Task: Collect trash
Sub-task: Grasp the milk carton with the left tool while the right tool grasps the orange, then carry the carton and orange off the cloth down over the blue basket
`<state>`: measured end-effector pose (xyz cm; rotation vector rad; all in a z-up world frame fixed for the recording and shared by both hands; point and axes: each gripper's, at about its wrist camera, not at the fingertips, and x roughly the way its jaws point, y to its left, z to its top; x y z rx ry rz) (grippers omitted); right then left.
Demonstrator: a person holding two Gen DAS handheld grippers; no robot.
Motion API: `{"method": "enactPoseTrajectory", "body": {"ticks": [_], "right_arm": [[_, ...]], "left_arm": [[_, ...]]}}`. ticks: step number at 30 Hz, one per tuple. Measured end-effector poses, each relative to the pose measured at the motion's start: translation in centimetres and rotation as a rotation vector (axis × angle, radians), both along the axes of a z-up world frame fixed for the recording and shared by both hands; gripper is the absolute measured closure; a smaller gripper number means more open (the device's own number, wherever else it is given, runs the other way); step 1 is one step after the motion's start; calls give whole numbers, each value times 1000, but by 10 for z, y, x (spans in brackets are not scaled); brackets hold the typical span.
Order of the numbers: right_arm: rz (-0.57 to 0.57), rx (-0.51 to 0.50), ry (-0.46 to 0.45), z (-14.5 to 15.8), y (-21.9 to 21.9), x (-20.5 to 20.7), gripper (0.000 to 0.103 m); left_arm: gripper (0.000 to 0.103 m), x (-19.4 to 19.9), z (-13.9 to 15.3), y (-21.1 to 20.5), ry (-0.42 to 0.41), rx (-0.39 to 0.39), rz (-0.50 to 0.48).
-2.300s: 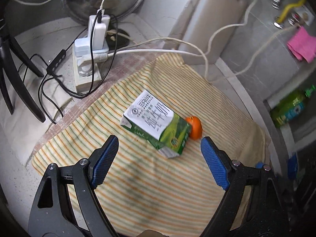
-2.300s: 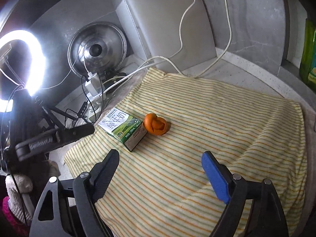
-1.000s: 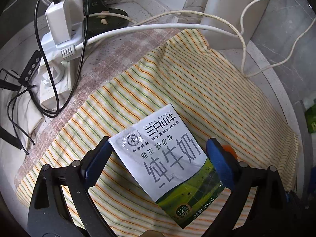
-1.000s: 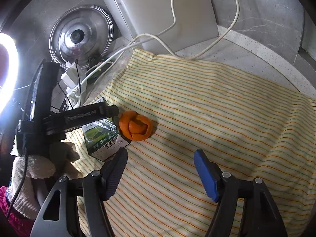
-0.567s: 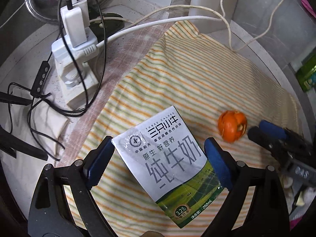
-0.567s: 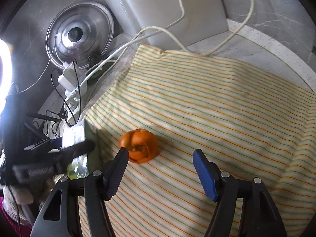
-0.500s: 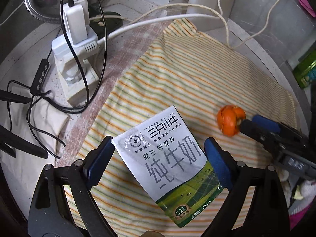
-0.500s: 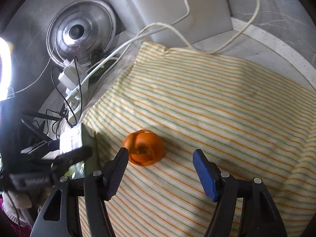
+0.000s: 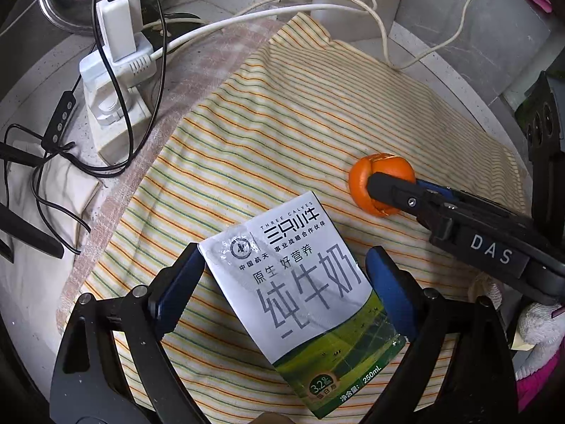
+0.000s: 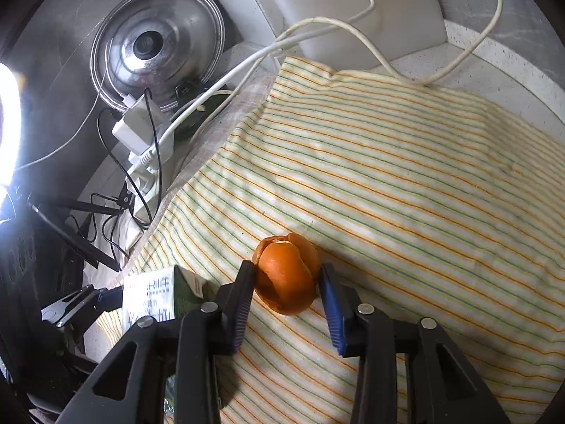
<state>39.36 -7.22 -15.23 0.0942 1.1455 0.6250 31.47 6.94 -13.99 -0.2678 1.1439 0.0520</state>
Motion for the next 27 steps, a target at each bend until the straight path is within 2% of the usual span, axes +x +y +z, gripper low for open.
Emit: {"method": "enactPoseTrajectory", "body": {"ticks": [6,15,22,27], "right_arm": [[-55,5,-23,7,-23,-11,74],[-104,-6,-125,31,-55,-50,74],[-116,-33,-242,53,-64,-95,75],[-116,-20,-279,67,-67,-134,75]], "left_arm": [[18,-16,7,1,-38,-49,14],[19,-52,35,2,-162,-127,28],[19,-93,62,2,-274,-125,38],[19,-125,77,3,-332,-121,32]]}}
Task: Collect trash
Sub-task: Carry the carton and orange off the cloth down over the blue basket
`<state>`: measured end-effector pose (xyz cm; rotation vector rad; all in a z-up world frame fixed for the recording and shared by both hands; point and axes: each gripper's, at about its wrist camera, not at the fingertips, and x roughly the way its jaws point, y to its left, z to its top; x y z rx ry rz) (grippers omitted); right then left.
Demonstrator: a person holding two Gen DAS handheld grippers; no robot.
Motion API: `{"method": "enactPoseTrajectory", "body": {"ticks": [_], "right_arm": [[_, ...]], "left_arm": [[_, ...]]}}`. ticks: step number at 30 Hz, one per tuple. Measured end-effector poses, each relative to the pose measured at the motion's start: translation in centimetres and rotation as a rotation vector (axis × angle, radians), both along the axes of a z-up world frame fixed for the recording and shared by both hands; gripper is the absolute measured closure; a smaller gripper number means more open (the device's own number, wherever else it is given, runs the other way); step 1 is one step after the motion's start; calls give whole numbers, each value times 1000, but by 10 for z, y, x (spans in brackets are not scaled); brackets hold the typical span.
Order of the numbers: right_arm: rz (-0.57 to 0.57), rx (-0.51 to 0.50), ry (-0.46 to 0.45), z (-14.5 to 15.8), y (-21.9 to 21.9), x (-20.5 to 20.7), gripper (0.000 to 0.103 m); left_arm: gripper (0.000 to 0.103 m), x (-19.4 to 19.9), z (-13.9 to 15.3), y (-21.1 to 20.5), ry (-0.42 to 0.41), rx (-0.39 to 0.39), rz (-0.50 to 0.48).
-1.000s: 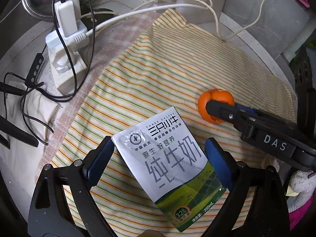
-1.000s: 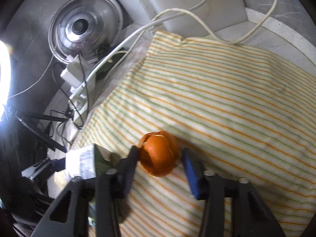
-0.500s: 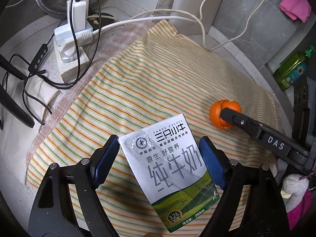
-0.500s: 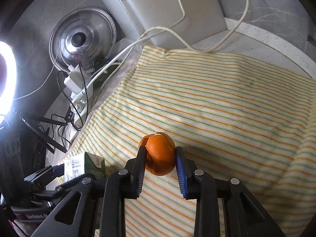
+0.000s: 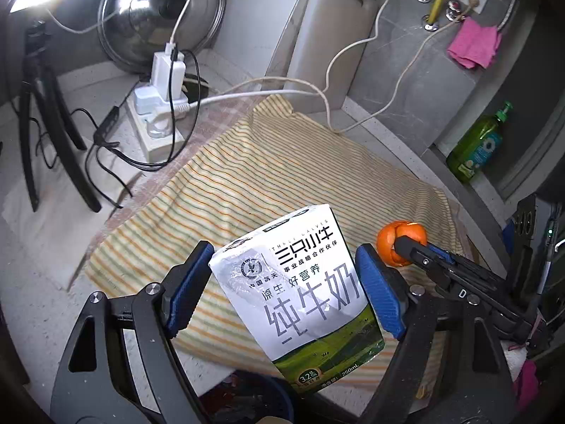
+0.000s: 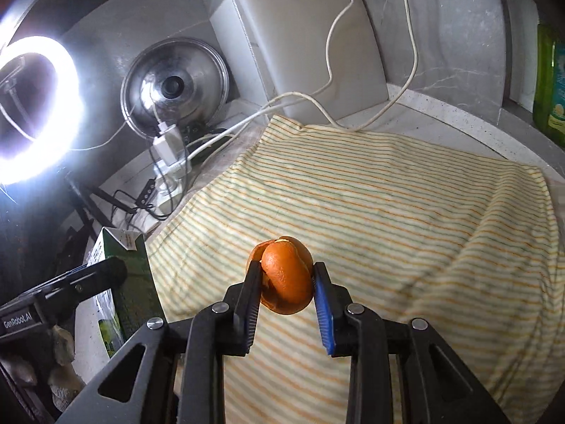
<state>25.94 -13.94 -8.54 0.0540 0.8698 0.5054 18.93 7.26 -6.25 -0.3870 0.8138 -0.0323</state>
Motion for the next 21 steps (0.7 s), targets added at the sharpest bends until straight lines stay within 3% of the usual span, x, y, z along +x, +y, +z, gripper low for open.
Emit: {"method": "enactPoseTrajectory", "body": {"ticks": [12,21], "right_arm": [[92,-26,-91,21,12,-110,75],[163,-62,-108,3,27,-178,75]], "left_arm": [[19,-94,2,8,-42,31,18],[19,-149,-22,13,-25,63,23]]}}
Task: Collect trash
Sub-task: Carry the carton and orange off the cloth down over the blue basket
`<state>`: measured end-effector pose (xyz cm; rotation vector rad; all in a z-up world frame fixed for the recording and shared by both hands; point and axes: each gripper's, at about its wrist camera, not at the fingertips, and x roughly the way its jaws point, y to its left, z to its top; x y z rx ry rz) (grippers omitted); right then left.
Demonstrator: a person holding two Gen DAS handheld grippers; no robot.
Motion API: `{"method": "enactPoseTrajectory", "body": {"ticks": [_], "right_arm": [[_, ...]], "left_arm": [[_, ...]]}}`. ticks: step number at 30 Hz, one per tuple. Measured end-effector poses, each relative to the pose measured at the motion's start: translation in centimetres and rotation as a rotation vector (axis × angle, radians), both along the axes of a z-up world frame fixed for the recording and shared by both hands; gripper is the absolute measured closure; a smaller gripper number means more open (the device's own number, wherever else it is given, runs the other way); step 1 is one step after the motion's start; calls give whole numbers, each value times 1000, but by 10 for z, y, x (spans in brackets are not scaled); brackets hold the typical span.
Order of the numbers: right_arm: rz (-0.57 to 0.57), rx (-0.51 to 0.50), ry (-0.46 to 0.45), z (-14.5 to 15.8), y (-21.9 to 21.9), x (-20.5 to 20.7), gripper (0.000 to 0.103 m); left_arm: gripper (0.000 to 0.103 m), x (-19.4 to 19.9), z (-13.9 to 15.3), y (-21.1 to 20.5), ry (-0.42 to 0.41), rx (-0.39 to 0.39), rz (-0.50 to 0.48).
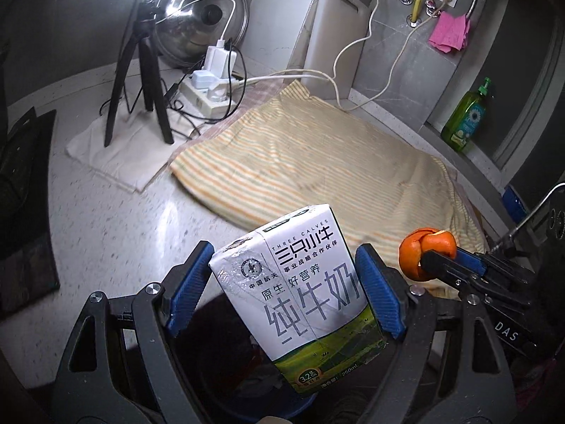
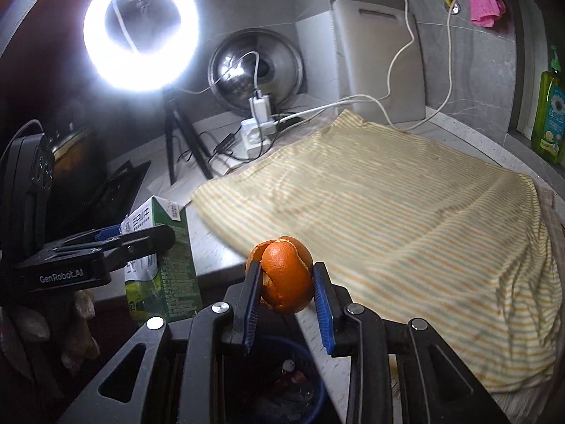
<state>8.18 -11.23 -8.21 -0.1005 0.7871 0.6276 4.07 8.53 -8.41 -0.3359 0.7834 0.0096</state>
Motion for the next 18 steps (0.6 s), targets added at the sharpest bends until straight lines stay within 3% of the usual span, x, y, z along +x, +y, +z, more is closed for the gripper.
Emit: {"method": "enactPoseTrajectory", "body": {"ticks": [8,18], "right_arm": [[22,-24,50,-37,5,-38,75],[32,-67,111,-79,10,-54,75]], "left_arm": [[19,-34,-39,0,45,40,16],[19,-54,-88,0,119,40,32]]}}
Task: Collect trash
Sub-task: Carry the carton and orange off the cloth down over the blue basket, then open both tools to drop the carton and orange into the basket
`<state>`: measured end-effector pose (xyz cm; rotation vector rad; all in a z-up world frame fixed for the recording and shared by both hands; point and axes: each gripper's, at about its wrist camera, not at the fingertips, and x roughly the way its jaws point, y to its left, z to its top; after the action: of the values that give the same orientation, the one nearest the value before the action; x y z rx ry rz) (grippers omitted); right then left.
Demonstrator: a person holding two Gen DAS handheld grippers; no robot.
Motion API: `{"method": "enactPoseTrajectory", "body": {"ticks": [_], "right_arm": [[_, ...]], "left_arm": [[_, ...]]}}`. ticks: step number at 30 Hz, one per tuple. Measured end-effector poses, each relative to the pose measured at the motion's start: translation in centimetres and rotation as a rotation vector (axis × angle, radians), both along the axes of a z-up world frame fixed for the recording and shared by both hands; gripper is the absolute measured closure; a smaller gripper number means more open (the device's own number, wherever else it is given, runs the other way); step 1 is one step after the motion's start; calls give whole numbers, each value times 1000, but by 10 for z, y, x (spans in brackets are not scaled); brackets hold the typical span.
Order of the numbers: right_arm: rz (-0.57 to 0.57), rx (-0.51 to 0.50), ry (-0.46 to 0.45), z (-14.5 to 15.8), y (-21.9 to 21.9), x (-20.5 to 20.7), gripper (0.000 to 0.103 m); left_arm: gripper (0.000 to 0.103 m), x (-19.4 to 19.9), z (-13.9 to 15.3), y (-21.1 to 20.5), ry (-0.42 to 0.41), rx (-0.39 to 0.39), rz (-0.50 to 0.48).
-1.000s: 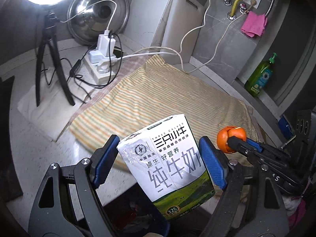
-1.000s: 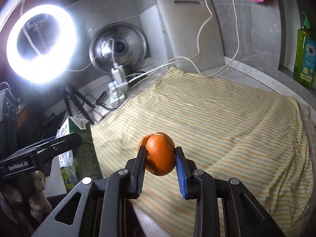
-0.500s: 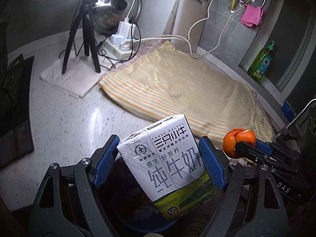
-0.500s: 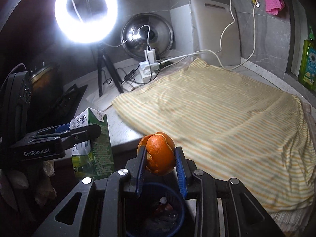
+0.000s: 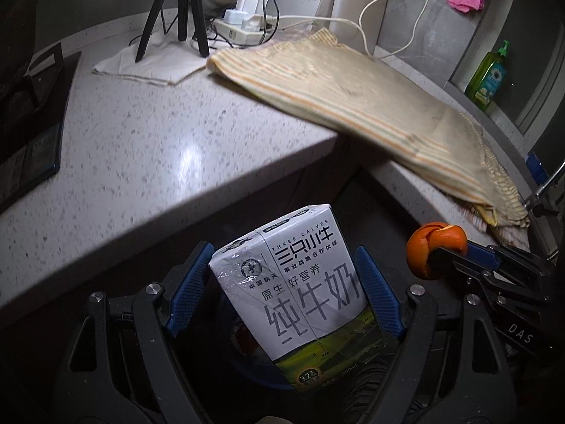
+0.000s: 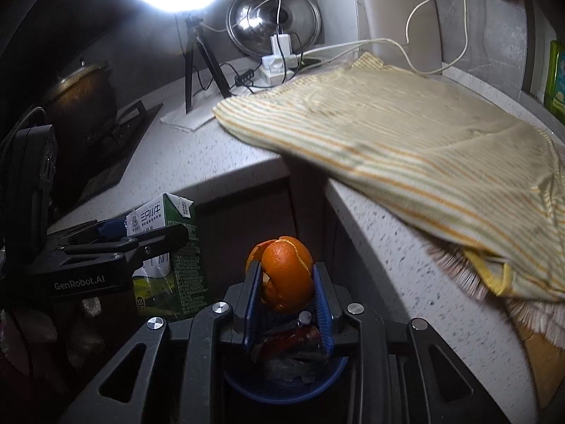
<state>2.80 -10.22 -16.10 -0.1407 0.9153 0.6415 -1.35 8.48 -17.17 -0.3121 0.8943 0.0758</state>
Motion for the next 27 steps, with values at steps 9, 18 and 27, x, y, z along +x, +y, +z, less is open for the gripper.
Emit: {"method": "enactPoseTrajectory", "body": {"ticks": [9,18,27], "right_arm": [[9,-56,39,-33,4,-2,75],[5,-97,78,-62,3,-5,74],[-2,-135,102,-83,5,0,74]], "left_arm": [[19,-1,-30,-4,62,1,6],[19,2,-63,-12,137,14,0],[24,12,-83,-18,183,36,-3]]}}
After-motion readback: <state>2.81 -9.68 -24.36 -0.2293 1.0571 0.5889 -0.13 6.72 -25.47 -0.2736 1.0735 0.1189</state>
